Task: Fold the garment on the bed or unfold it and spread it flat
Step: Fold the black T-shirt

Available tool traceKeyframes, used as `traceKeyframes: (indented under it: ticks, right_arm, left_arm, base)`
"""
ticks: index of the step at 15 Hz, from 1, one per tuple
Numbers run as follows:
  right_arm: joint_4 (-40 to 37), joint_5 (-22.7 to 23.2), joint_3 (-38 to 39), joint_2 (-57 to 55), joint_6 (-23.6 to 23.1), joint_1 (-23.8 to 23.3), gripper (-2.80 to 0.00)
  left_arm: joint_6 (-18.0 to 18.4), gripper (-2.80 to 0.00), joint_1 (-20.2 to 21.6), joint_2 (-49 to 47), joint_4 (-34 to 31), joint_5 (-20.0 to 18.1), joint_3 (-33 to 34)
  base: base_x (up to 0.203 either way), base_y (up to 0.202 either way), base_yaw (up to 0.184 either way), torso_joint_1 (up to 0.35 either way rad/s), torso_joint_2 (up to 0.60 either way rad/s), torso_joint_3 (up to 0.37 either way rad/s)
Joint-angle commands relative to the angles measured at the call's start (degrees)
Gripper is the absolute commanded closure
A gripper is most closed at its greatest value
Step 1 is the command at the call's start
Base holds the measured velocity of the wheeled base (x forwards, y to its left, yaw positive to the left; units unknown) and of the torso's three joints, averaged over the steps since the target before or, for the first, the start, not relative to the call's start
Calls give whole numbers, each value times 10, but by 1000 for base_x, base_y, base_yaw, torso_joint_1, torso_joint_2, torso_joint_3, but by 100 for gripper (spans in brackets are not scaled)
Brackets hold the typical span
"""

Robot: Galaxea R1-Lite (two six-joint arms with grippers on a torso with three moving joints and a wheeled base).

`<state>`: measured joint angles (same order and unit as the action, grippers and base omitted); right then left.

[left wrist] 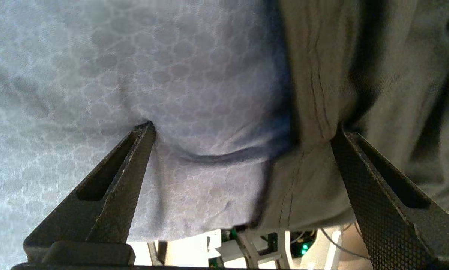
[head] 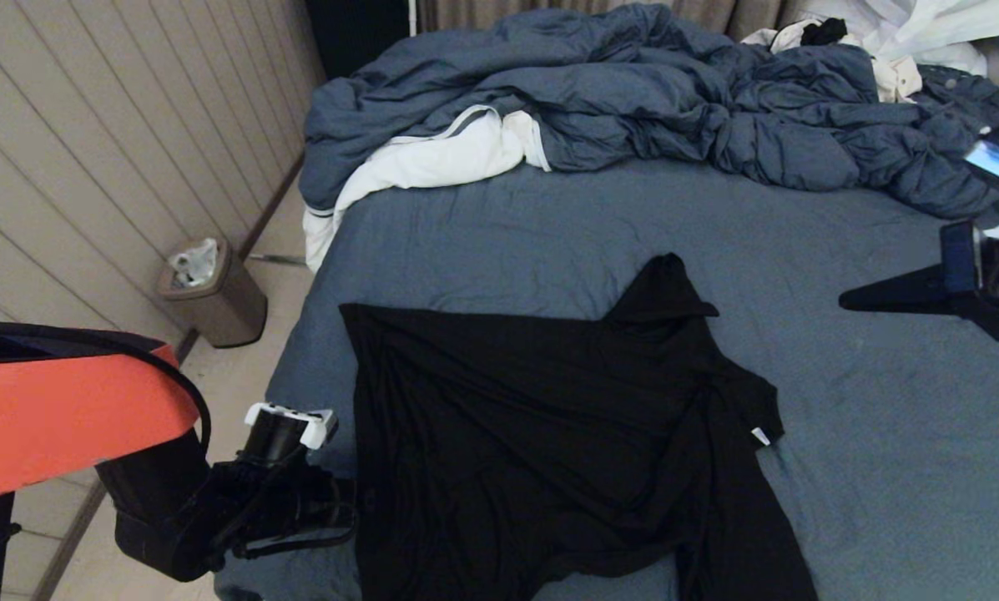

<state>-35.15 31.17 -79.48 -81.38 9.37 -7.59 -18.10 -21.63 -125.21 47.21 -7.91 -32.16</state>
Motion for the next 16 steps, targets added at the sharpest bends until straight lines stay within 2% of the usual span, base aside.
traceKeyframes:
  ticks: [1, 3, 4, 5, 16]
  right_arm:
    - [-2, 4, 1, 2, 0, -1, 0]
    - [-2, 13, 1, 1, 0, -1, 0]
    - [-2, 13, 1, 0, 0, -1, 0]
    - [-2, 13, 0, 0, 0, -1, 0]
    - [-2, 13, 5, 3, 0, -3, 0]
  left_arm:
    - [-1, -280, -3, -11, 5, -1, -8]
    - [-1, -280, -5, -12, 5, 0, -8]
    - [-1, -17, -5, -12, 5, 0, -8]
    - [-1, 0, -5, -12, 5, 0, -8]
    - [-14, 0, -4, 60, -1, 1, 2]
  base:
    - [0, 0, 0, 0, 0, 0]
    - [0, 0, 0, 0, 0, 0]
    - [0, 0, 0, 0, 0, 0]
    - [0, 0, 0, 0, 0, 0]
    - [0, 0, 0, 0, 0, 0]
